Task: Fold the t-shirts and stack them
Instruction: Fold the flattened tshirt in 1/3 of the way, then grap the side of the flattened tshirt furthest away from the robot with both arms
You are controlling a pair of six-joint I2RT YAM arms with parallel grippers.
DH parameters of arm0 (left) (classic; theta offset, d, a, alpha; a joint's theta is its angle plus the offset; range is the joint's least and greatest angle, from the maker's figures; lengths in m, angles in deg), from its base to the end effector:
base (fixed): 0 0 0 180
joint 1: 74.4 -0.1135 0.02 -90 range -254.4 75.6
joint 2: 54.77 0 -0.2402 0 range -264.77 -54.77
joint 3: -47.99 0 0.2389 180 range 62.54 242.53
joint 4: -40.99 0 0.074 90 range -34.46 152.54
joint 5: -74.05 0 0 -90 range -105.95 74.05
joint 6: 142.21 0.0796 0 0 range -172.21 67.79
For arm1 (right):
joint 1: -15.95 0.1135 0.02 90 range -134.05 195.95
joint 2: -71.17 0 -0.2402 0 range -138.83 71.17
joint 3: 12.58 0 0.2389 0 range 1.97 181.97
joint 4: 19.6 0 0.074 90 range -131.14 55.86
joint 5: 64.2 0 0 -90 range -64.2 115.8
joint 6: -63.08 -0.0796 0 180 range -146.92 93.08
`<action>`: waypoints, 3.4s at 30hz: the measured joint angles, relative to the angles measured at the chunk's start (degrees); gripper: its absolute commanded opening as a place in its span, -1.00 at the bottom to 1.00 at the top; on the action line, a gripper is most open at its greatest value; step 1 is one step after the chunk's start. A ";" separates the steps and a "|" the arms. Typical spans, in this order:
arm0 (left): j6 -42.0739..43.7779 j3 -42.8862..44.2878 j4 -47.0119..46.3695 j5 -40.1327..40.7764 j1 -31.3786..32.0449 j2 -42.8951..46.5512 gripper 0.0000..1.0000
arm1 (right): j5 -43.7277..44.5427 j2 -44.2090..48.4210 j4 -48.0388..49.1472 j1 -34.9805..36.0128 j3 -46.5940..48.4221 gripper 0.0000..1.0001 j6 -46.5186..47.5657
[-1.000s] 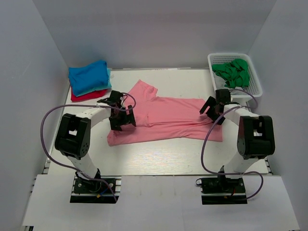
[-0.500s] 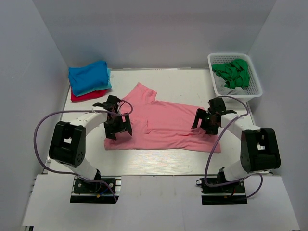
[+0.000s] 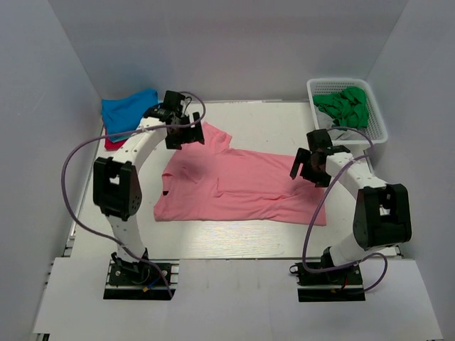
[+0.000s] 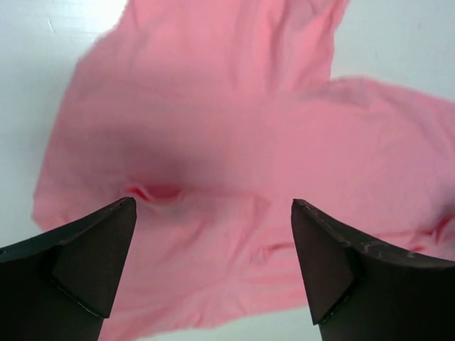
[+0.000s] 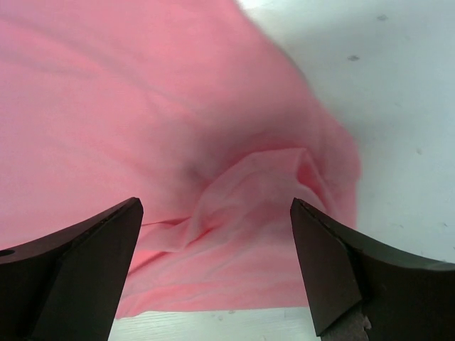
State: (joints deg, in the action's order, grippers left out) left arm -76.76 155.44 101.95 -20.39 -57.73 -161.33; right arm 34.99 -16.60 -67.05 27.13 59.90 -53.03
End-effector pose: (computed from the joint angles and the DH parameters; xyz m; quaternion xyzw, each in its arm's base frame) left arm 0.3851 -0.1218 0.2145 -0.0564 0.9638 -0.1259 0.2283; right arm 0.3075 0.0478 0.1549 0.1446 0.9581 0.0013 0.2475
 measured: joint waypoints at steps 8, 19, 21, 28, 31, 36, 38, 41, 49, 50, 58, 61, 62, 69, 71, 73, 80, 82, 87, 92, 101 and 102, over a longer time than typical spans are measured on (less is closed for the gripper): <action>1.49 15.39 1.68 1.20 -0.42 -13.53 1.00 | -0.76 -1.64 -0.98 -1.09 -2.14 0.81 -2.25; 2.19 24.70 -1.42 -1.51 -1.40 -21.90 1.00 | -1.95 -2.62 2.56 -4.31 -7.10 0.81 -3.56; 2.49 25.03 -2.43 -2.03 -1.60 -22.47 1.00 | -2.08 -2.62 2.97 -4.96 -7.06 0.81 -2.64; 3.13 27.47 -6.99 -2.34 -2.05 -25.14 1.00 | -3.48 -2.80 2.82 -5.49 -3.82 0.81 5.05; 3.82 30.01 -9.57 -2.34 -2.10 -27.89 1.00 | -6.64 -2.78 3.10 -5.09 0.26 0.81 8.92; 5.27 35.04 -13.55 -0.57 -1.64 -34.60 1.00 | -10.93 -2.62 4.81 -3.98 5.88 0.81 12.39; 5.66 36.57 -14.91 0.26 -1.40 -37.03 1.00 | -11.89 -2.71 4.76 -3.76 8.02 0.81 13.40; 6.10 39.54 -17.44 1.62 -1.03 -41.16 1.00 | -12.50 -4.15 4.15 -3.69 12.26 0.81 14.62; 9.51 41.75 -21.27 9.64 1.33 -44.52 0.93 | -14.60 -11.98 3.58 -3.65 20.41 0.81 15.17; 10.19 41.53 -21.31 11.15 1.88 -44.52 0.89 | -14.64 -12.35 3.15 -3.65 20.46 0.81 15.15; 13.92 38.60 -23.12 18.95 4.98 -44.24 0.11 | -12.33 -12.44 2.54 -3.67 20.46 0.81 14.40; 13.99 38.23 -23.52 19.23 5.20 -44.11 -0.36 | -11.21 -12.44 2.56 -3.67 20.39 0.81 14.14; 13.77 38.16 -23.65 19.23 5.20 -44.09 -0.48 | -10.97 -12.44 2.56 -3.67 20.39 0.81 14.08; 14.25 37.64 -22.91 19.67 5.09 -43.56 -1.00 | -5.90 -12.44 2.54 -3.65 20.39 0.81 12.41; 14.29 37.53 -22.64 20.11 5.07 -43.45 -1.00 | -4.20 -12.44 2.51 -3.54 20.37 0.81 11.93; 14.38 37.29 -22.32 20.35 5.03 -43.15 -1.00 | -2.89 -12.48 2.49 -3.52 20.37 0.81 11.41; 14.62 36.81 -19.10 19.67 4.02 -42.01 -1.00 | 1.42 -16.90 2.71 -1.92 21.88 0.81 9.09; 14.58 36.15 -18.58 18.60 3.82 -41.48 -1.00 | 1.97 -19.28 3.02 -1.22 22.91 0.81 8.24; 14.49 34.73 -17.97 17.22 3.43 -40.39 -1.00 | 3.74 -22.56 3.19 0.02 23.30 0.81 5.88; 14.47 32.83 -17.86 16.41 3.32 -39.12 -1.00 | 8.04 -23.37 4.81 0.04 22.77 0.74 4.61; 14.47 30.23 -17.25 15.50 2.91 -37.29 -1.00 | 10.78 -25.53 9.55 -0.28 20.24 0.54 4.22; 14.47 30.23 -17.22 15.43 2.89 -37.24 -1.00 | 10.73 -25.62 9.68 -0.28 19.93 0.49 4.26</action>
State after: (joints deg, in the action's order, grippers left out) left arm -62.29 185.67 84.73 -4.96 -54.85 -198.58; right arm 45.72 -42.22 -57.37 26.84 79.83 -48.77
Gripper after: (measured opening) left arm 0.029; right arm 0.788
